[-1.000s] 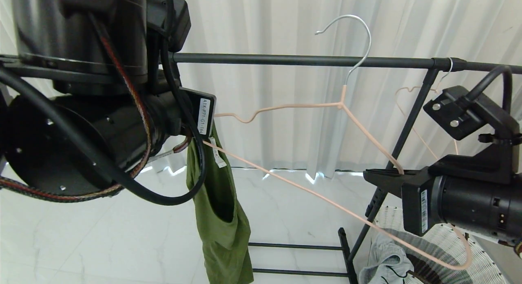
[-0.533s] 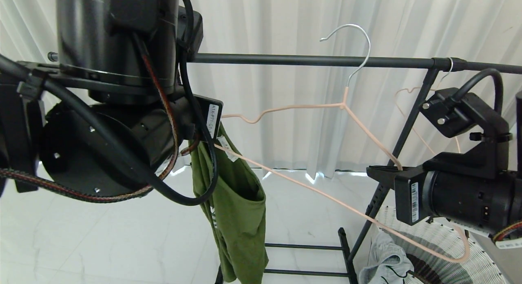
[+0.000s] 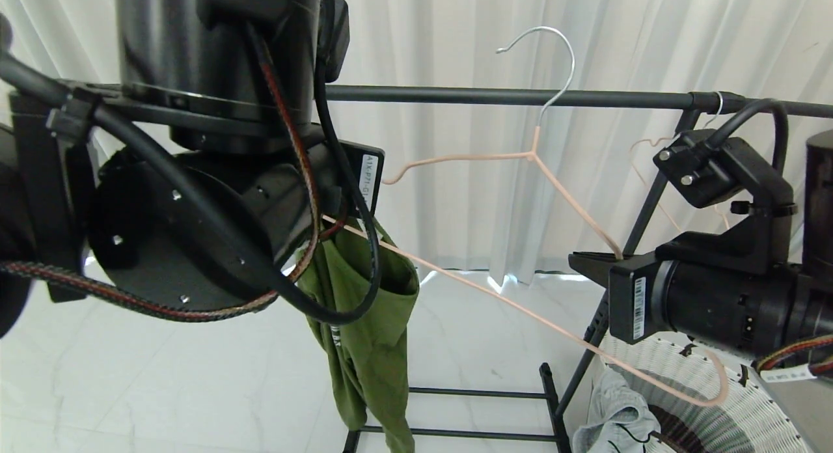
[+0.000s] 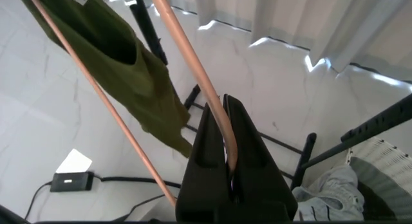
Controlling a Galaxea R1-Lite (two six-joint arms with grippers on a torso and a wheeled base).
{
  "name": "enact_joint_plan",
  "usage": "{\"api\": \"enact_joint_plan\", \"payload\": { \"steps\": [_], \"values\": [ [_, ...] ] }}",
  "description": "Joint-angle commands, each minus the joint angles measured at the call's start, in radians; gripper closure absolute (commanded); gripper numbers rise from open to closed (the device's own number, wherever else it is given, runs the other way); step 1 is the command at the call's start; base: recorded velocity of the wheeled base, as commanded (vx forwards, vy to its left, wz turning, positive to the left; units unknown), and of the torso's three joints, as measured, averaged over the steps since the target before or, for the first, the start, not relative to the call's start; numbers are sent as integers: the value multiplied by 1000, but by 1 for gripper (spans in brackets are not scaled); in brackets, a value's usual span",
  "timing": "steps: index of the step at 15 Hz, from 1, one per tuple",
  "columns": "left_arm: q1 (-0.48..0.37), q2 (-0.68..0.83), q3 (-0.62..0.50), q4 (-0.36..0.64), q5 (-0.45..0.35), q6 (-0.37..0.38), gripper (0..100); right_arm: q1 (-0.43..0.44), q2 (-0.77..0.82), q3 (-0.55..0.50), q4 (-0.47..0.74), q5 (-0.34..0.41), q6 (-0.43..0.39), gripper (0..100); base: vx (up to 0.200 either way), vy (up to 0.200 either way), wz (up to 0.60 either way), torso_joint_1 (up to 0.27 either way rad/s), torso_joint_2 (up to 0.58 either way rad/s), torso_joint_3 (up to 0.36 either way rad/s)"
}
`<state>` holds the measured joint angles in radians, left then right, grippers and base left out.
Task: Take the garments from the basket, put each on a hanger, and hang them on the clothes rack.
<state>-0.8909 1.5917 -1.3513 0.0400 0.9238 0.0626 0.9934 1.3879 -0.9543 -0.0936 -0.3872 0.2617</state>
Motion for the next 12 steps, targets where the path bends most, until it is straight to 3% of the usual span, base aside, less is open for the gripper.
{"api": "enact_joint_plan", "payload": {
  "steps": [1,4,7,12],
  "values": [
    [0,24,-39,0,0,-4,100,19,5,6,6,1,-2,100,0,0,0,0,0,0],
    [15,33,-66,0,0,-4,100,48,3,20,11,-1,-1,100,0,0,0,0,0,0],
    [73,24,-57,8,6,-3,100,25,0,22,12,-19,1,100,0,0,0,0,0,0],
    [99,22,-51,29,6,2,100,-19,-1,17,11,-122,1,100,0,0,0,0,0,0]
  ]
}}
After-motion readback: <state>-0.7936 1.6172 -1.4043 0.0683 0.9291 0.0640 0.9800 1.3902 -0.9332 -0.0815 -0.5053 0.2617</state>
